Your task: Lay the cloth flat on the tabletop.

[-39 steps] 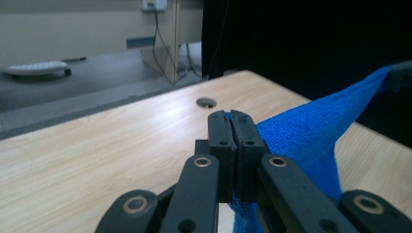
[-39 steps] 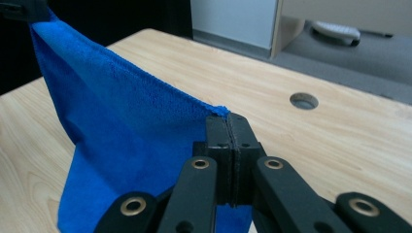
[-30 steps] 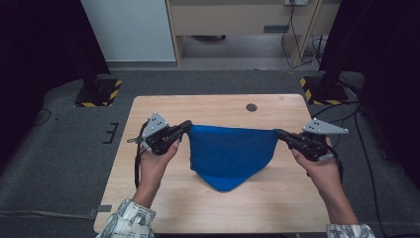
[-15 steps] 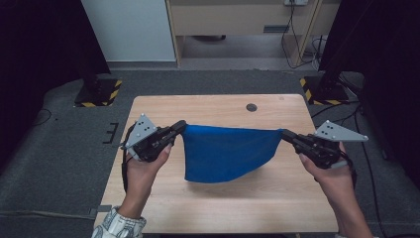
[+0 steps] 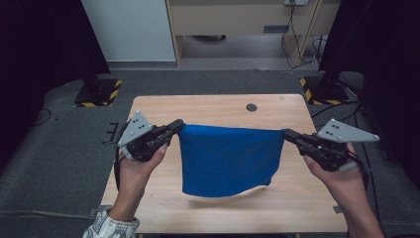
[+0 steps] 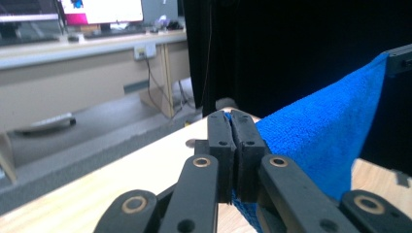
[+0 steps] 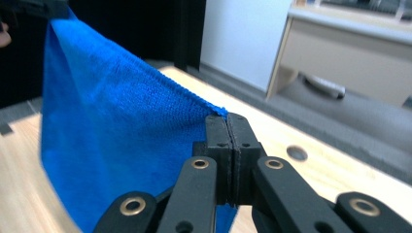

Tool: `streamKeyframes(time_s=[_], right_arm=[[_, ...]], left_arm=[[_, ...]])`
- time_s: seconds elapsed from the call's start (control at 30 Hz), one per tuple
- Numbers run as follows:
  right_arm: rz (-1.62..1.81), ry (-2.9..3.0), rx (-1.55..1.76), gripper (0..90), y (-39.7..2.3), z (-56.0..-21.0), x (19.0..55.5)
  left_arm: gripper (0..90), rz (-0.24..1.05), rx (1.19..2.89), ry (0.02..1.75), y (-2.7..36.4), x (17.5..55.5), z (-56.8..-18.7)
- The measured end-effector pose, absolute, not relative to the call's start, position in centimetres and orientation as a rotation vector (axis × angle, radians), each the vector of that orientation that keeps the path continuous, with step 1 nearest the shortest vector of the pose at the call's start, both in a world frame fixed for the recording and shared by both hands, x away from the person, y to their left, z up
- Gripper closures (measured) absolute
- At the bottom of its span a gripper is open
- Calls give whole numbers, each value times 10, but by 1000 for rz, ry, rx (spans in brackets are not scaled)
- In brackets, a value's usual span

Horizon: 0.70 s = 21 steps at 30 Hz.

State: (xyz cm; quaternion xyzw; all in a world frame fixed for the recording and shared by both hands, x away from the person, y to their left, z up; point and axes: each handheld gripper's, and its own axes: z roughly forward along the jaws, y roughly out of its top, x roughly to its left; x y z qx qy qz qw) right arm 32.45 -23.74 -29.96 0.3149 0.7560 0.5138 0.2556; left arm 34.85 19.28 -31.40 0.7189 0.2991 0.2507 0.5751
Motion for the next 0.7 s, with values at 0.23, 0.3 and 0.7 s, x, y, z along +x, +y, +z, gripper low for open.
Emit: streamKeyframes(time_s=[0.23,0.3,0.7], right_arm=[[1305,2149,959,891,-232,-329,368],[1272,2169,989,891,-230,-339,383],[1178,2208,1108,890,-215,-390,445]], left_arm=[[874,595,1764,766,187,387,-346],[874,600,1779,792,185,400,-357],[866,629,1828,874,180,442,-400]])
